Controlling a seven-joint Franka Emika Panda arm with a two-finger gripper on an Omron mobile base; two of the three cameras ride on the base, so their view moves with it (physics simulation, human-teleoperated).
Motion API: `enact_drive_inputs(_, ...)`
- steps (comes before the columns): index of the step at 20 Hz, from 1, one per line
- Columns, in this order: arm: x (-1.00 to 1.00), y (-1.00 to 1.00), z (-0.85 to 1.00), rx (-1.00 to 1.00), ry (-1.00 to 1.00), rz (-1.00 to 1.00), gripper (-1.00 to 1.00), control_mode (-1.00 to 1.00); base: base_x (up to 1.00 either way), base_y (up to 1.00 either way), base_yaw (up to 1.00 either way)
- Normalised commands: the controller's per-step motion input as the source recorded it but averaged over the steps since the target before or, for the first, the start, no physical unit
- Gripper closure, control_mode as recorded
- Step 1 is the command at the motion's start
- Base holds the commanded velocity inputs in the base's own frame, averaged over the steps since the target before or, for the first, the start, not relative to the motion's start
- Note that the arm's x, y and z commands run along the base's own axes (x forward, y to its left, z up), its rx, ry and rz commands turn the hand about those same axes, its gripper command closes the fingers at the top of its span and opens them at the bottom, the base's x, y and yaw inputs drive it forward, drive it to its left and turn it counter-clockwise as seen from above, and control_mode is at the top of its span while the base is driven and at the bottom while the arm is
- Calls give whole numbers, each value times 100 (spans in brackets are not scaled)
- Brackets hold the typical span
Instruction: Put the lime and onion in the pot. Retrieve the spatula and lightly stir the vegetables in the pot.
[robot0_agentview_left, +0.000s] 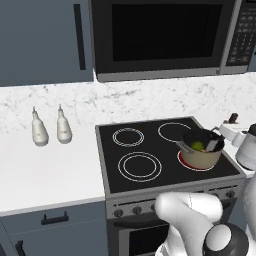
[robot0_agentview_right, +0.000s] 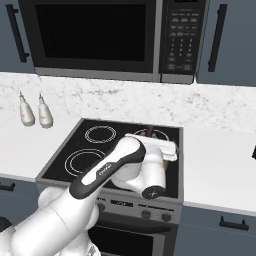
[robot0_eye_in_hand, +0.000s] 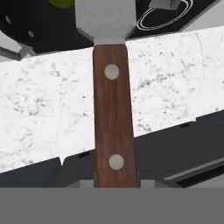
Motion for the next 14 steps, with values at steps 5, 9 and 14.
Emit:
enact_drive_inputs(5,29,49,-62,-1,3,29,100,-100,0,0,0)
enact_drive_inputs(9,12,50,-54,-1,0,25,100,-100,0,0,0)
enact_drive_inputs(14,32,35,-32,0,-5,18,100,-100,0,0,0)
